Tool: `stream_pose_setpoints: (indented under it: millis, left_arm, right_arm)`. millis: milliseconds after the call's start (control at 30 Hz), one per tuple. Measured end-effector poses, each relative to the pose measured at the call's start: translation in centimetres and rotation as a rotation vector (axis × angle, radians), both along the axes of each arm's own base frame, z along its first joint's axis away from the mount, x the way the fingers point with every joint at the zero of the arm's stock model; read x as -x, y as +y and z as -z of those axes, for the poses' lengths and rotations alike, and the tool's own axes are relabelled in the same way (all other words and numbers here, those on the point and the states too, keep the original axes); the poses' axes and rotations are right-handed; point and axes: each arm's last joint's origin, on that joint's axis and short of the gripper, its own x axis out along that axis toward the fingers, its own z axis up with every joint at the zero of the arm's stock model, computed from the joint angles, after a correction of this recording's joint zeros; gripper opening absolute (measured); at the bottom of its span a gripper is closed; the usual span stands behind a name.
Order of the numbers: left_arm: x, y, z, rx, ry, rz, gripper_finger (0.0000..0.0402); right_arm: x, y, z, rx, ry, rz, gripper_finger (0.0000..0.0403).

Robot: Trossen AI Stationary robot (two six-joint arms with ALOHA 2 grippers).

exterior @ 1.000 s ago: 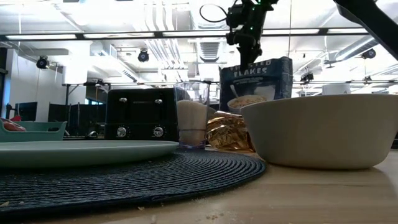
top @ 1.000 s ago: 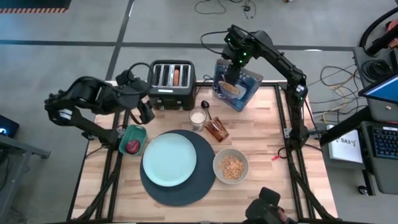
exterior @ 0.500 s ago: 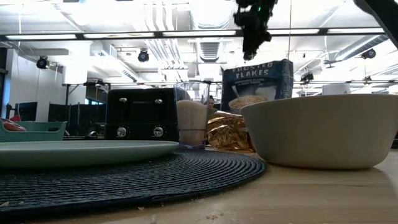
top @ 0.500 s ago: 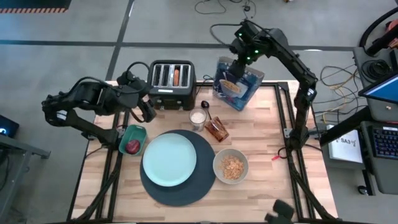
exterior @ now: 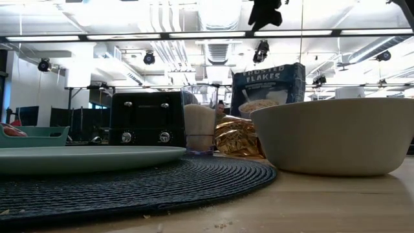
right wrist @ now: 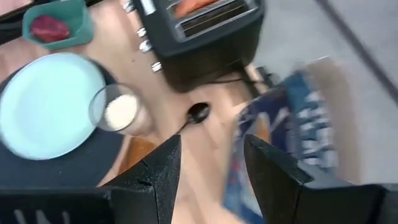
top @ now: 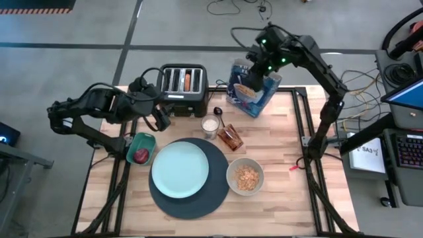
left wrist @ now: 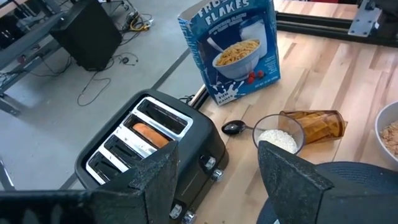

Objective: Arrange a breakfast setting
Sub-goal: Adjust the orange glass on the table

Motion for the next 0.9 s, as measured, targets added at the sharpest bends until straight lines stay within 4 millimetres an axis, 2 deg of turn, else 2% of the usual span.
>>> stream_pose_setpoints:
  millis: [167,333,500,667,900]
  left_arm:
    - [0.0,0.0,0.0,0.007,-0.001,0.007,0.02]
    - [-0.2,-0.1,0.2,0.025,0.005,0.025,0.02]
    - [-0.1,-0.8,0.6,0.073,-0.015,0.043,0.02]
    - [0.5,-2.4,0.7,0.108,-0.039,0.098,0.02]
    - [2.6,-4.4,1.9,0.171,-0.114,0.106,0.02]
  right_arm:
    - [-1.6,1.3,0.9,-0.125,-0.007,-0.089,0.0182]
    - [-5.2,4.4,2.5,-0.132,0.038,-0.313,0.0204]
    - [-8.9,6.1,5.4,-0.132,0.12,-0.44,0.0214]
    - [-11.1,6.4,8.2,-0.184,0.186,-0.553,0.0215]
    - [-11.8,5.2,10.5,-0.223,0.209,-0.607,0.0215]
